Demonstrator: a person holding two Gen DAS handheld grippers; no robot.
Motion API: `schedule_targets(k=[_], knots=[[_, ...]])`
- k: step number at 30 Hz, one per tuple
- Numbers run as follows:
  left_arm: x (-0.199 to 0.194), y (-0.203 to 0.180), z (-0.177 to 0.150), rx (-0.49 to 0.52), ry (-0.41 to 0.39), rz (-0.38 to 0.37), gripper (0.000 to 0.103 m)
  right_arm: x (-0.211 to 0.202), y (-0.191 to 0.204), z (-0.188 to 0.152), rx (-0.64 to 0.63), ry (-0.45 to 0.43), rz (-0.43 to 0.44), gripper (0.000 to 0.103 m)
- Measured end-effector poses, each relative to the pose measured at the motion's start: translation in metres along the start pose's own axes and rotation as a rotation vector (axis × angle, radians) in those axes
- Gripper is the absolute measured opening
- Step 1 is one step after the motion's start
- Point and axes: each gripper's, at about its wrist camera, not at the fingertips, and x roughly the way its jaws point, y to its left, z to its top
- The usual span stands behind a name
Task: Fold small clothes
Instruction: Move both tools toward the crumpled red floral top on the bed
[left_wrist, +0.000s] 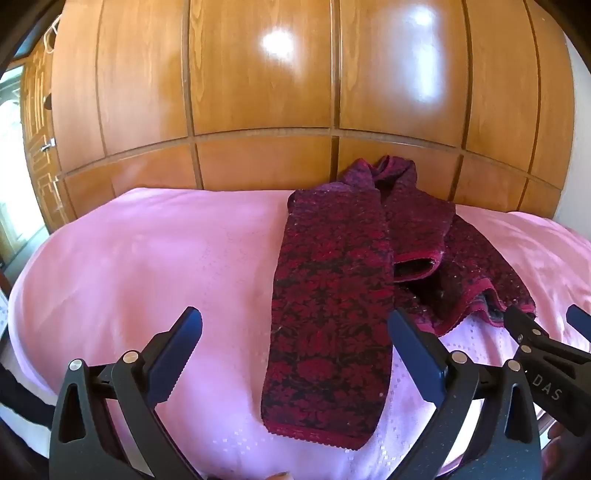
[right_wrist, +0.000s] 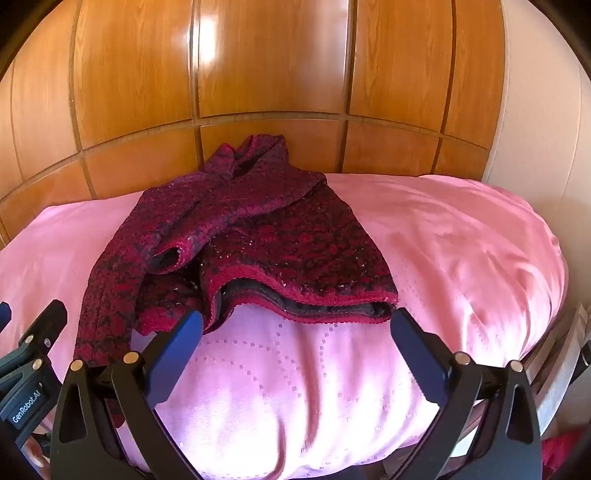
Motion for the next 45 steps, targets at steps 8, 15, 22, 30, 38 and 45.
schedule_targets(k=[8,15,22,30,38,45], knots=[[0.002,0.004,-0.003,-0.022,0.013,-0.016,0.1,0.005,-0.003,-0.006,-0.008,0.022,0.012,0.101],[0.009,0.003,-0.005,-0.016,0.018,-0.009,0.1,-0.002,-0.005,-0.013,0.031,-0.008,0.024,0.101],[0.008,0.004,-0.006,-0.026,0.018,-0.016,0.1,-0.012,-0.008,-0.028,0.056,-0.001,0.074,0.101],[0.011,0.004,-0.006,-0.034,0.035,-0.036,0.1,-0.024,-0.01,-0.037,0.035,-0.008,0.18,0.101],[0.011,0.0,-0.009,-0.01,0.042,-0.048,0.1,-0.019,-0.015,-0.029,0.024,-0.01,0.15,0.101],[0.011,-0.001,-0.007,-0.008,0.048,-0.066,0.1,-0.008,-0.025,-0.026,0.045,0.021,0.121,0.101]])
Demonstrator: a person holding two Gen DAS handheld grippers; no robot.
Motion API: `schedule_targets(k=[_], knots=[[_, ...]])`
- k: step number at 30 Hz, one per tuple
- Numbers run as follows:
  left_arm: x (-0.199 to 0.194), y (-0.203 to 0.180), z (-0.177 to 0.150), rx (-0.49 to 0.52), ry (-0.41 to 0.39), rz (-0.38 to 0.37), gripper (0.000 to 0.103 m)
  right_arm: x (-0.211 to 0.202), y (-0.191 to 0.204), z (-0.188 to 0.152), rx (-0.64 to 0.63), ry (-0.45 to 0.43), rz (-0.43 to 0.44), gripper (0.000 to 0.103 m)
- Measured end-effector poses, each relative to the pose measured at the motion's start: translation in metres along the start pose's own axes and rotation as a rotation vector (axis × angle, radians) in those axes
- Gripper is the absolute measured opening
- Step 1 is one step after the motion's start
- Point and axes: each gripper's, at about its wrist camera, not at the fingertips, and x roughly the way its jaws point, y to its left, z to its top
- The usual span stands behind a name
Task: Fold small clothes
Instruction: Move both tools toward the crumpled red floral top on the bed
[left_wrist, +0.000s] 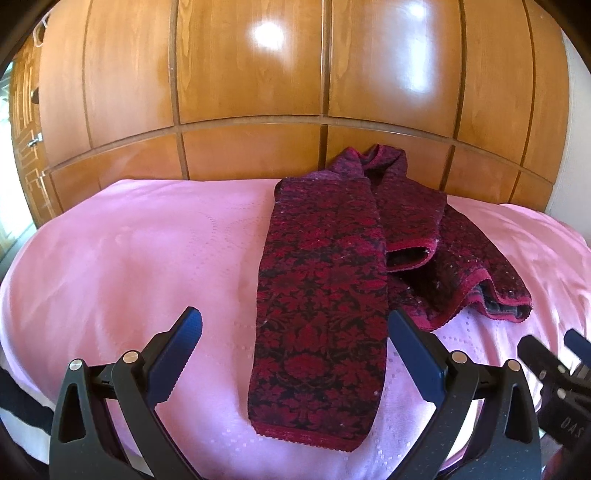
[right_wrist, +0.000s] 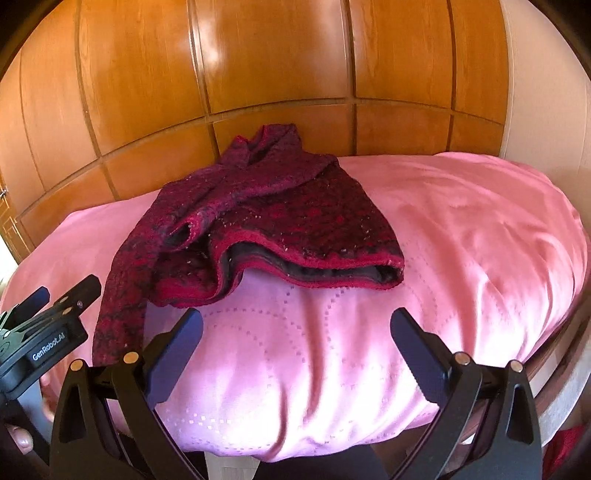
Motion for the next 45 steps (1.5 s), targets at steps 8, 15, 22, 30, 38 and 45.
schedule_targets(k=[8,15,22,30,38,45], knots=[[0.004,-0.001,0.001,-0.002,0.017,-0.014,0.1,-0.006,0.001,0.029,-0.01,-0.099,-0.057,0.101],[0.005,-0.001,0.001,0.001,0.023,-0.02,0.1,-0.003,0.007,0.03,-0.02,-0.096,-0.058,0.101],[0.008,-0.004,0.002,0.008,0.031,-0.021,0.1,-0.001,0.005,0.022,-0.019,-0.076,-0.063,0.101],[0.014,-0.006,0.0,0.018,0.046,-0.028,0.1,0.0,0.006,0.022,-0.028,-0.075,-0.059,0.101],[0.022,-0.009,0.001,0.029,0.071,-0.035,0.1,0.001,0.007,0.023,-0.029,-0.07,-0.06,0.101],[0.034,-0.012,-0.002,0.051,0.117,-0.037,0.1,0.006,0.006,0.027,-0.027,-0.064,-0.064,0.101]])
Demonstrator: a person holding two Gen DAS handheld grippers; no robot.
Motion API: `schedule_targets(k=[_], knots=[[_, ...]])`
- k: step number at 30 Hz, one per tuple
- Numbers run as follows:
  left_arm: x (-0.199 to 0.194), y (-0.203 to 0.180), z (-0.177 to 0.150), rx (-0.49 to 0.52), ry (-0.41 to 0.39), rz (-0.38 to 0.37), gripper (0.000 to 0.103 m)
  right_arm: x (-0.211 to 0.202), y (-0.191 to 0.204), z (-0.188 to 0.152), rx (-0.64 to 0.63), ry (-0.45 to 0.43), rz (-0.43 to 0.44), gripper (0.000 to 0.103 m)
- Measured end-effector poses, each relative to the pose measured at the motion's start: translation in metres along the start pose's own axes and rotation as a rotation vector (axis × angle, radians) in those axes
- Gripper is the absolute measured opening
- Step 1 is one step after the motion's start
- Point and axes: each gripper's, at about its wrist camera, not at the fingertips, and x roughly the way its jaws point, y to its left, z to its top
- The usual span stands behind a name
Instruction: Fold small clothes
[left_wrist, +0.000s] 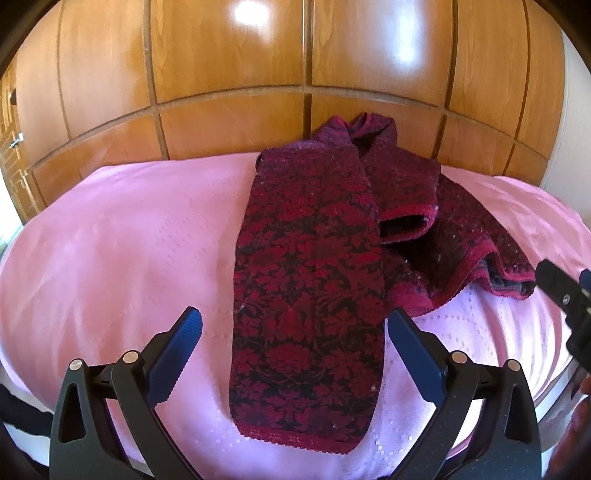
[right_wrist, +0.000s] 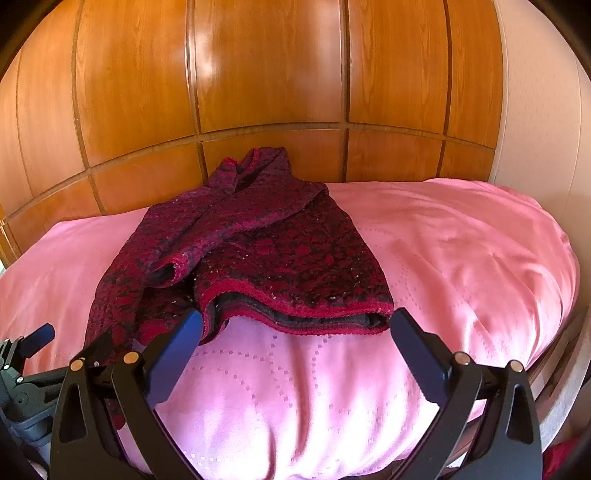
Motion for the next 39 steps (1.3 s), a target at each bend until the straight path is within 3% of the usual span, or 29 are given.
schedule_targets(k=[8,11,14,16,18,21,26,28,30,31,32,33,34,36,38,39], knots=[[0.022,0.0,-0.002,0.042,0.053,0.0,0.1,0.007,-0.004,0.005,-0.001,0.006,0.014,0.101],[0.03,-0.005,-0.005,0.079,0.067,-0.021,0.089,0.013,-0.003,0.008,-0.013,0.016,0.017,0.101],[0.037,-0.008,-0.008,0.109,0.086,-0.049,0.065,0.019,-0.002,0.018,-0.01,0.02,0.064,0.101],[0.037,-0.005,-0.01,0.109,0.088,-0.089,0.042,0.021,0.003,0.026,-0.017,0.002,0.109,0.097],[0.029,0.005,-0.01,0.066,0.073,-0.174,0.022,0.027,0.014,0.035,-0.052,0.009,0.175,0.09],[0.017,0.026,-0.004,-0.005,0.05,-0.263,0.0,0.048,0.037,0.046,-0.121,0.06,0.273,0.082],[0.002,0.061,0.014,-0.062,0.014,-0.299,0.0,0.097,0.09,0.051,-0.27,0.157,0.329,0.078],[0.0,0.071,0.02,-0.102,0.026,-0.331,0.0,0.109,0.106,0.047,-0.349,0.162,0.281,0.051],[-0.01,0.067,0.02,-0.073,-0.026,-0.312,0.0,0.112,0.105,0.048,-0.337,0.153,0.284,0.039],[-0.01,0.059,0.017,-0.033,-0.025,-0.315,0.01,0.112,0.1,0.049,-0.314,0.15,0.294,0.03],[-0.007,0.053,0.016,-0.017,-0.015,-0.316,0.027,0.112,0.093,0.049,-0.285,0.153,0.306,0.026],[-0.005,0.043,0.009,0.002,-0.007,-0.323,0.074,0.114,0.082,0.053,-0.232,0.166,0.339,0.021],[-0.006,0.039,0.005,0.014,-0.017,-0.324,0.09,0.117,0.072,0.058,-0.183,0.18,0.37,0.017],[-0.004,0.016,-0.007,0.104,-0.022,-0.341,0.09,0.118,0.062,0.066,-0.141,0.183,0.404,0.014],[0.009,-0.007,-0.017,0.214,0.005,-0.257,0.083,0.119,0.06,0.07,-0.139,0.19,0.424,0.013],[0.02,-0.014,-0.023,0.247,0.035,-0.249,0.047,0.119,0.06,0.072,-0.141,0.195,0.428,0.013]])
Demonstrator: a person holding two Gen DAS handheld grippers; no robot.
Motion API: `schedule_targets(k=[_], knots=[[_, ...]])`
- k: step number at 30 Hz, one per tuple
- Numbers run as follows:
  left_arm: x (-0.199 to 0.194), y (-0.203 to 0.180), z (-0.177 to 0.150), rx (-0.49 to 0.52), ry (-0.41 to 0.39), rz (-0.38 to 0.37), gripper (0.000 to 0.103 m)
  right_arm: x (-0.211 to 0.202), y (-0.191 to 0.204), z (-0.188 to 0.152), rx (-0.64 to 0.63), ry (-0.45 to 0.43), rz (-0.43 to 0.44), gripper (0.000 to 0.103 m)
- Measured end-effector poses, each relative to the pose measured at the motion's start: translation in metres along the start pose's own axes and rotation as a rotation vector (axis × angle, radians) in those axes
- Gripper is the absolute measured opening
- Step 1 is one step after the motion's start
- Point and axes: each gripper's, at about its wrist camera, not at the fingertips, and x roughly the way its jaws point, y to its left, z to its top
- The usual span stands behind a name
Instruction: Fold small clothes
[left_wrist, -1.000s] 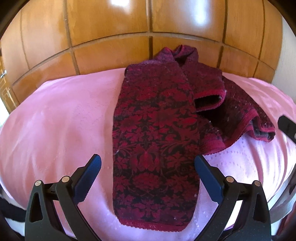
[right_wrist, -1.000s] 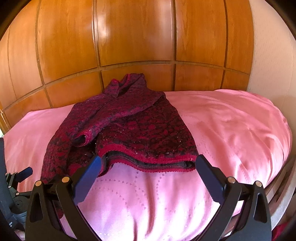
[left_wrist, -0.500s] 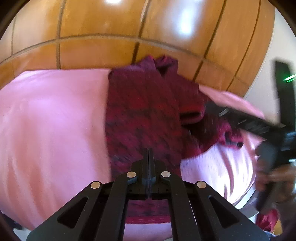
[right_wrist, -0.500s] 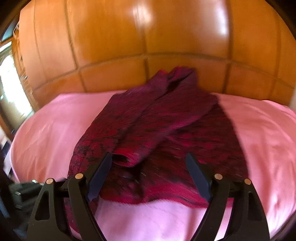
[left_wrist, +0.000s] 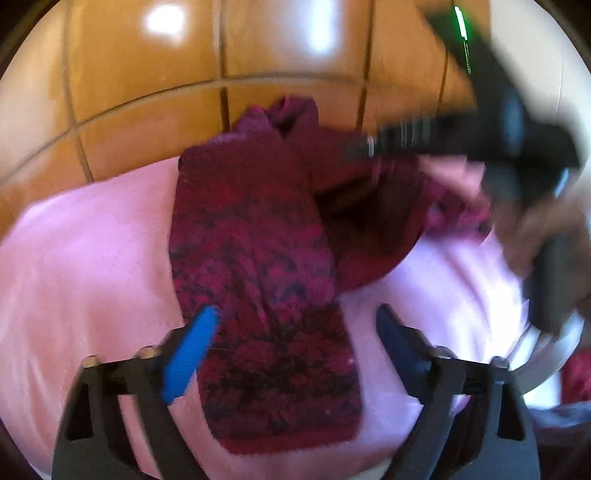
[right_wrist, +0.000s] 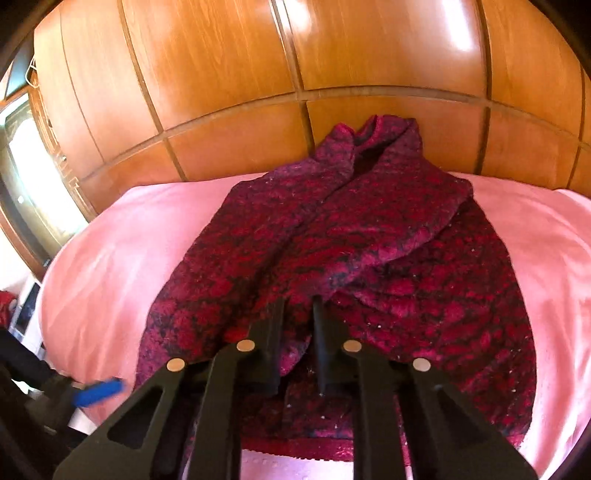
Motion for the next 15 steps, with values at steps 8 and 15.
schedule_targets(k=[8,15], knots=[[-0.042,0.071,0.017,-0.324,-0.083,-0.188,0.016,-0.046,-0.023,0.023,0.113,-0.1,0.088,0.01],[-0.07,0.169,0.075,-0.495,-0.252,-0.092,0.016,-0.084,-0.123,0.063,0.349,-0.258,-0.002,0.0]])
